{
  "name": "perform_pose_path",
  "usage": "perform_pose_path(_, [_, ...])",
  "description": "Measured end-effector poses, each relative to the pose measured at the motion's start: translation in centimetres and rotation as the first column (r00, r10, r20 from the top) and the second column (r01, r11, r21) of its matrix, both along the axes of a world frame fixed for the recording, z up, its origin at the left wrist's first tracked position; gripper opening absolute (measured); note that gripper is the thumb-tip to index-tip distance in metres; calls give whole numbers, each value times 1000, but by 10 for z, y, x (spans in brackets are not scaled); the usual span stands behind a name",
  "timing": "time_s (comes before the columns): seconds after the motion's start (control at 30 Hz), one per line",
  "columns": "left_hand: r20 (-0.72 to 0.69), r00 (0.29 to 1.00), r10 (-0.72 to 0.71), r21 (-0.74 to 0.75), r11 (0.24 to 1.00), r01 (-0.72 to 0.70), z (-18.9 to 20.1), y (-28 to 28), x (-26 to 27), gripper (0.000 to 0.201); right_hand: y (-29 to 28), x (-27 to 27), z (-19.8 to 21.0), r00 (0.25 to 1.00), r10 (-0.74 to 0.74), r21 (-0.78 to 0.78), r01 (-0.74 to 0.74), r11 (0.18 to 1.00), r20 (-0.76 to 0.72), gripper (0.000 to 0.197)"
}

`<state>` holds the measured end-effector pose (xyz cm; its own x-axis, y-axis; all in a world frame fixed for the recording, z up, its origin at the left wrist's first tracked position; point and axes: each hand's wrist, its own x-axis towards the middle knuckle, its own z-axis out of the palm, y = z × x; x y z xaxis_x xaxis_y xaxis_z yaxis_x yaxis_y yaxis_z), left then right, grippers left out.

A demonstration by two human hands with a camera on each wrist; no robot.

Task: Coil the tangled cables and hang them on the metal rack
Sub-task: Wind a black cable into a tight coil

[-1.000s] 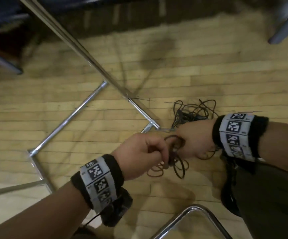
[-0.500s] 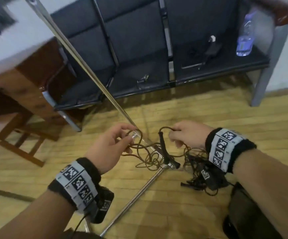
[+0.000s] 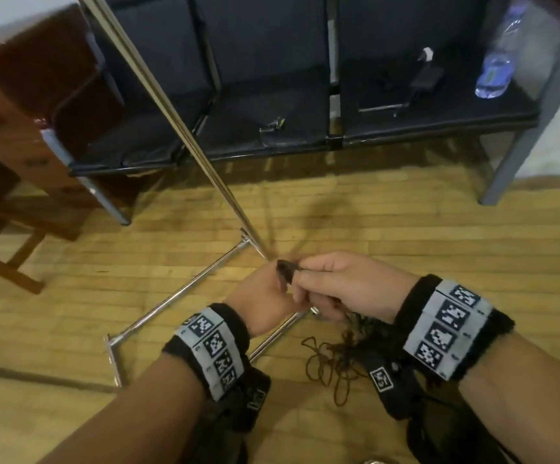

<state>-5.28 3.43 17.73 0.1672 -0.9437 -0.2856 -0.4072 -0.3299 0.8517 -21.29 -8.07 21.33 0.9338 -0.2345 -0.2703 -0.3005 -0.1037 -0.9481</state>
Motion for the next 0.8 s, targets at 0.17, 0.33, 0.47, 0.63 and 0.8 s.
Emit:
perform_pose_path(0.17, [-366,919,145,-72,980,-183,-20,-6,23,18,-27,19,-8,996,-82,50,84,995,-45,30])
perform_pose_path(0.33, [-743,669,21,-167,962,-216,-3,7,56,26,-40,32,-36,987,-90,-156,69,985,-130,38])
perform_pose_path(0.47, [-876,476,85,-188,846,-498,23,9,73,43,-42,41,-60,974,-86,-280,25,960,-209,45])
perform_pose_path(0.63, [-925,256,282,-29,618,-786,32,19,96,33,-43,39,-84,896,-139,-451,-74,890,-422,51])
perform_pose_path(0.8, [-644,686,338,-156,821,-550,15,13,72,36,-25,61,-71,912,-89,-548,-160,821,-401,47])
